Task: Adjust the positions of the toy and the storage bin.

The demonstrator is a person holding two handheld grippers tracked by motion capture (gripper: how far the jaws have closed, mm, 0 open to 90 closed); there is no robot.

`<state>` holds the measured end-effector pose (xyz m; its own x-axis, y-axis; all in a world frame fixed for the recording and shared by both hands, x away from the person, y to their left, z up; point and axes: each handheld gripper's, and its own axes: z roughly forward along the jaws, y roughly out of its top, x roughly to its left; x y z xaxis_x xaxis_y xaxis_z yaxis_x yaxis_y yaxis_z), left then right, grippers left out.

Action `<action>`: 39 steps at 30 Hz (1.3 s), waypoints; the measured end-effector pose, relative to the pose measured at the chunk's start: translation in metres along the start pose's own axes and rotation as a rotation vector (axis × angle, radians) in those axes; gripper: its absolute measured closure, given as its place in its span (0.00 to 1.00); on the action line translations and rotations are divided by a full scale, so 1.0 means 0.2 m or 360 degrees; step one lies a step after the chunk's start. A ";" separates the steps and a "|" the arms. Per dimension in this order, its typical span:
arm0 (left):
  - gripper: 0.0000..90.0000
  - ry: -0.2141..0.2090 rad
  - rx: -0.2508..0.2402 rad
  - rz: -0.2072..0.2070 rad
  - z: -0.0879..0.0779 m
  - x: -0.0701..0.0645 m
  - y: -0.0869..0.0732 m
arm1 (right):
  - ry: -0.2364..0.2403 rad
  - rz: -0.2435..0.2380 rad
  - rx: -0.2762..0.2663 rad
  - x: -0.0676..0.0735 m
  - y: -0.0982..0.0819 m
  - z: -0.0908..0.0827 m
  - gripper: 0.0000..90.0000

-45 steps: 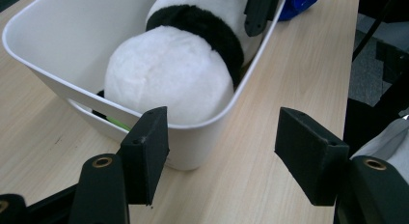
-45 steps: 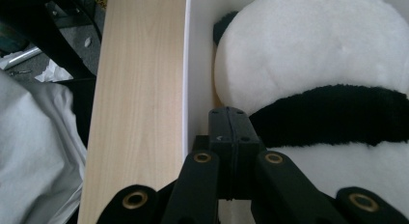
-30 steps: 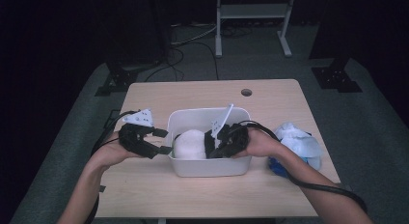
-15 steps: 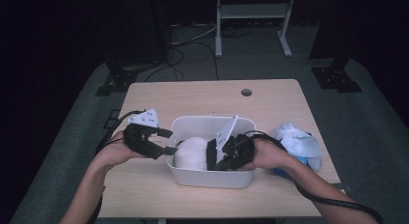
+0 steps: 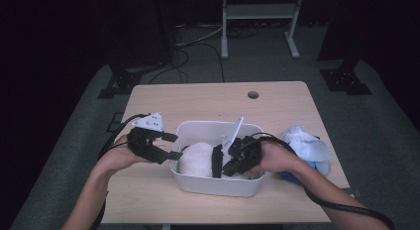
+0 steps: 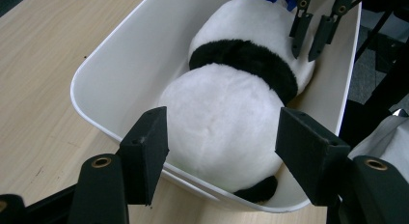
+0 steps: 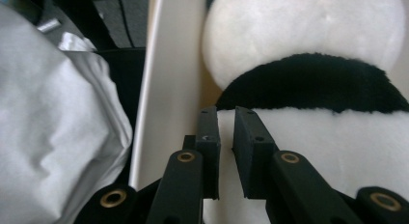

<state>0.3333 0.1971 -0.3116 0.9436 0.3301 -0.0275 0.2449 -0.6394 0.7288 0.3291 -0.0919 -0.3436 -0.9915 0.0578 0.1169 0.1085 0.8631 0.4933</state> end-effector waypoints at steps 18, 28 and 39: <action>0.39 0.0005 -0.0002 -0.0008 0.00 0.01 -0.02 | -0.0131 0.0043 0.0056 -0.06 0.00 0.02 0.95; 0.39 0.0006 0.0004 -0.0015 -0.01 0.01 -0.03 | -0.0109 0.0073 -0.0038 -0.08 -0.02 -0.01 0.86; 0.38 0.0017 0.0004 -0.0021 -0.01 0.02 -0.03 | -0.0118 0.0102 -0.0176 -0.07 -0.04 -0.10 0.74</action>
<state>0.3357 0.2034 -0.3153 0.9378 0.3460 -0.0297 0.2580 -0.6369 0.7265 0.3430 -0.1089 -0.3318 -0.9845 0.1515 0.0888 0.1748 0.7961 0.5794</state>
